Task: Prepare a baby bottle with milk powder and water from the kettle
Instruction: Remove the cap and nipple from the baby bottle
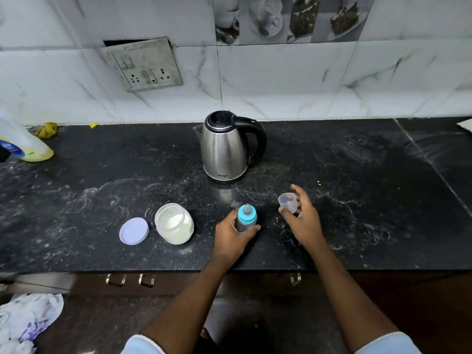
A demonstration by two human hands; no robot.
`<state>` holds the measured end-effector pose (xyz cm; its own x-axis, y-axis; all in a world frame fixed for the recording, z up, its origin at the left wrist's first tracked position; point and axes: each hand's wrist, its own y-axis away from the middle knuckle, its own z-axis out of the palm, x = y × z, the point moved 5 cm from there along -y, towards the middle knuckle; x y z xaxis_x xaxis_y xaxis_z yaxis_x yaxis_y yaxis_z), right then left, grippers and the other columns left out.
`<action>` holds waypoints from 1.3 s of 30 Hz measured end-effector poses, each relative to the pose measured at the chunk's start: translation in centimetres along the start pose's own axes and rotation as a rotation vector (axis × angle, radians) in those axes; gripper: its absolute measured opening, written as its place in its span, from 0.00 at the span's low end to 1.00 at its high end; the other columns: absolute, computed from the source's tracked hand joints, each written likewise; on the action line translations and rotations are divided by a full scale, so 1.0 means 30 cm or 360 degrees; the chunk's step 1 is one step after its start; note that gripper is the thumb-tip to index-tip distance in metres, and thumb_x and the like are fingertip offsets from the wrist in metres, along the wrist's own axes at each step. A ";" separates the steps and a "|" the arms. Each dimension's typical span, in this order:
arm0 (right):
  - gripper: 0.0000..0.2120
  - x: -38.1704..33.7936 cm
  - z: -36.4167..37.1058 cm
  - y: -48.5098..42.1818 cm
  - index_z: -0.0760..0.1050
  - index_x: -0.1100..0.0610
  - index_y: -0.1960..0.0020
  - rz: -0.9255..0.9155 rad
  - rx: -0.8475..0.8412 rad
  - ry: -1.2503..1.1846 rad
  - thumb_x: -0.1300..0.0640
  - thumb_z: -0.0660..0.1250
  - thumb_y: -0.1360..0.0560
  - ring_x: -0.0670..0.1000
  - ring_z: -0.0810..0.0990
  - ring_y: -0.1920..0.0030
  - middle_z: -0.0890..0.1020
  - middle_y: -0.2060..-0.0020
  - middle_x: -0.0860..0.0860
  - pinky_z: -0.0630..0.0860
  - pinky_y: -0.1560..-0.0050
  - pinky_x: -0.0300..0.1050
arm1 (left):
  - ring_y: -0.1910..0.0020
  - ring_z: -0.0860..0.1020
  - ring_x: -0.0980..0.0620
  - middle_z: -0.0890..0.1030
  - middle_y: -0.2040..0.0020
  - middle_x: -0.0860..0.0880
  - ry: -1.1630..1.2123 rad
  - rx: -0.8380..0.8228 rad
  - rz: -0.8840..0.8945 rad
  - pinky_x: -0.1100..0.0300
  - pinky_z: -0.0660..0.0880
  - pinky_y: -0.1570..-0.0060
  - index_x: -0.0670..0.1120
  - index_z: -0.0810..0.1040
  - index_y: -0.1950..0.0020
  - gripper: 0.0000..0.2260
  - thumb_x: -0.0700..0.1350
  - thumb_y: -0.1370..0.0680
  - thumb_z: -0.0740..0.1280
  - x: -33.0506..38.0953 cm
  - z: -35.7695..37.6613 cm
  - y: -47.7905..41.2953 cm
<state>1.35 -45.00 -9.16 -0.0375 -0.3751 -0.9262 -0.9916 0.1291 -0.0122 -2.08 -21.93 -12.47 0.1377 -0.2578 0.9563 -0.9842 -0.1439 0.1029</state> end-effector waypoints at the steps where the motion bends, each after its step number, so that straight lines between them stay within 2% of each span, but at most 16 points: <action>1: 0.30 0.009 0.006 -0.004 0.71 0.50 0.24 -0.0015 0.0019 0.0034 0.61 0.76 0.23 0.44 0.80 0.36 0.81 0.35 0.47 0.77 0.36 0.37 | 0.45 0.88 0.55 0.89 0.44 0.56 -0.0001 0.0003 -0.0004 0.38 0.86 0.46 0.57 0.83 0.35 0.25 0.48 0.30 0.86 0.001 -0.001 0.001; 4: 0.28 0.021 0.025 -0.002 0.72 0.56 0.26 -0.0077 0.0073 0.0125 0.60 0.76 0.23 0.52 0.79 0.33 0.79 0.32 0.53 0.76 0.32 0.50 | 0.44 0.88 0.55 0.89 0.43 0.56 0.0002 0.0001 0.0003 0.38 0.86 0.45 0.58 0.83 0.34 0.26 0.48 0.29 0.86 0.004 -0.003 0.002; 10: 0.23 0.054 0.029 0.005 0.66 0.45 0.37 -0.0061 0.0070 0.0415 0.52 0.77 0.24 0.53 0.80 0.44 0.80 0.43 0.49 0.75 0.50 0.48 | 0.44 0.88 0.54 0.89 0.43 0.56 0.0015 -0.0011 -0.0005 0.37 0.86 0.45 0.55 0.83 0.34 0.25 0.47 0.29 0.86 0.005 0.000 0.002; 12: 0.25 0.058 0.024 0.011 0.66 0.45 0.35 -0.0034 0.0070 0.0415 0.52 0.77 0.25 0.54 0.81 0.43 0.80 0.42 0.50 0.77 0.49 0.51 | 0.44 0.88 0.55 0.89 0.43 0.57 0.0017 -0.0007 0.0009 0.37 0.86 0.45 0.53 0.83 0.33 0.26 0.47 0.29 0.86 0.005 -0.001 0.002; 14: 0.32 0.060 0.025 0.012 0.65 0.48 0.29 0.0015 0.0015 0.0356 0.52 0.79 0.26 0.56 0.79 0.37 0.79 0.36 0.52 0.77 0.40 0.54 | 0.44 0.87 0.56 0.89 0.42 0.57 0.0018 -0.0012 0.0017 0.39 0.86 0.45 0.53 0.83 0.33 0.26 0.47 0.29 0.86 0.007 0.000 0.003; 15: 0.37 0.059 0.027 0.014 0.64 0.50 0.25 0.0039 -0.0007 0.0336 0.52 0.80 0.26 0.57 0.76 0.31 0.77 0.31 0.53 0.74 0.32 0.57 | 0.44 0.87 0.57 0.89 0.42 0.58 0.0019 -0.0014 0.0023 0.41 0.86 0.44 0.52 0.83 0.33 0.26 0.47 0.29 0.86 0.008 -0.001 0.004; 17: 0.40 0.028 0.026 0.026 0.61 0.53 0.20 0.0003 0.0020 0.0382 0.50 0.78 0.24 0.58 0.64 0.20 0.69 0.22 0.53 0.56 0.19 0.61 | 0.44 0.87 0.59 0.89 0.43 0.58 0.0016 -0.0012 0.0042 0.45 0.86 0.41 0.52 0.83 0.33 0.26 0.47 0.29 0.86 0.012 -0.002 0.006; 18: 0.38 -0.005 0.026 0.038 0.61 0.55 0.19 -0.0084 0.0088 0.0434 0.49 0.75 0.22 0.58 0.59 0.18 0.67 0.20 0.54 0.47 0.18 0.61 | 0.44 0.87 0.59 0.89 0.43 0.58 0.0016 -0.0012 0.0049 0.45 0.86 0.41 0.52 0.83 0.33 0.26 0.47 0.29 0.86 0.012 -0.002 0.005; 19: 0.34 -0.046 0.026 0.060 0.63 0.56 0.20 -0.0207 0.0175 0.0483 0.48 0.73 0.21 0.58 0.58 0.18 0.67 0.20 0.53 0.44 0.18 0.61 | 0.44 0.87 0.59 0.89 0.44 0.58 0.0017 -0.0014 0.0055 0.45 0.86 0.42 0.52 0.84 0.34 0.25 0.46 0.29 0.86 0.012 -0.002 0.006; 21: 0.29 -0.134 0.053 0.111 0.70 0.55 0.25 -0.0472 0.0245 0.0554 0.43 0.70 0.21 0.56 0.66 0.22 0.74 0.26 0.51 0.53 0.21 0.62 | 0.45 0.87 0.59 0.89 0.45 0.58 0.0017 -0.0021 0.0087 0.49 0.85 0.42 0.52 0.84 0.35 0.24 0.46 0.29 0.85 0.019 -0.004 0.005; 23: 0.29 -0.195 0.114 0.146 0.74 0.52 0.28 -0.0609 0.0113 0.0635 0.37 0.67 0.23 0.53 0.71 0.29 0.79 0.33 0.47 0.63 0.29 0.60 | 0.47 0.86 0.63 0.89 0.47 0.61 0.0015 -0.0031 0.0119 0.57 0.83 0.45 0.56 0.85 0.39 0.20 0.48 0.29 0.83 0.037 -0.006 0.013; 25: 0.30 -0.224 0.182 0.154 0.76 0.51 0.30 -0.0568 -0.0063 0.0638 0.35 0.70 0.26 0.50 0.72 0.33 0.79 0.36 0.45 0.65 0.32 0.55 | 0.49 0.85 0.67 0.88 0.49 0.65 0.0006 -0.0020 0.0149 0.69 0.78 0.49 0.61 0.84 0.42 0.17 0.51 0.30 0.78 0.066 -0.012 0.025; 27: 0.30 -0.239 0.231 0.147 0.78 0.53 0.33 -0.0508 -0.0131 0.0621 0.38 0.76 0.29 0.52 0.73 0.36 0.79 0.38 0.48 0.66 0.34 0.52 | 0.48 0.84 0.68 0.87 0.48 0.68 -0.0018 -0.0025 0.0168 0.74 0.75 0.51 0.64 0.83 0.43 0.17 0.49 0.29 0.76 0.080 -0.015 0.028; 30: 0.26 -0.244 0.258 0.131 0.80 0.58 0.38 -0.0461 -0.0054 0.0568 0.49 0.82 0.31 0.57 0.76 0.42 0.81 0.44 0.54 0.72 0.37 0.54 | 0.45 0.84 0.69 0.86 0.46 0.70 -0.0059 -0.0045 0.0224 0.75 0.75 0.49 0.62 0.82 0.39 0.19 0.44 0.27 0.76 0.079 -0.012 0.025; 34: 0.23 -0.239 0.255 0.131 0.81 0.60 0.42 -0.0422 0.0042 0.0481 0.53 0.83 0.32 0.58 0.79 0.46 0.81 0.49 0.56 0.76 0.41 0.55 | 0.44 0.84 0.67 0.86 0.44 0.68 -0.0019 -0.0042 0.0246 0.73 0.76 0.47 0.52 0.85 0.37 0.19 0.42 0.28 0.76 0.062 -0.008 0.019; 39: 0.24 -0.237 0.235 0.104 0.83 0.59 0.36 -0.0506 -0.0195 0.0407 0.55 0.82 0.29 0.53 0.80 0.43 0.83 0.47 0.53 0.76 0.38 0.52 | 0.47 0.86 0.63 0.88 0.47 0.63 0.0037 -0.0072 0.0276 0.70 0.77 0.48 0.53 0.85 0.39 0.20 0.42 0.31 0.76 0.064 -0.013 0.010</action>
<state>-0.62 -35.45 -5.28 0.2582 -0.5963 -0.7601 -0.9656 -0.1339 -0.2229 -2.16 -22.10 -10.50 -0.0366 -0.2527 0.9669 -0.9971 -0.0557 -0.0523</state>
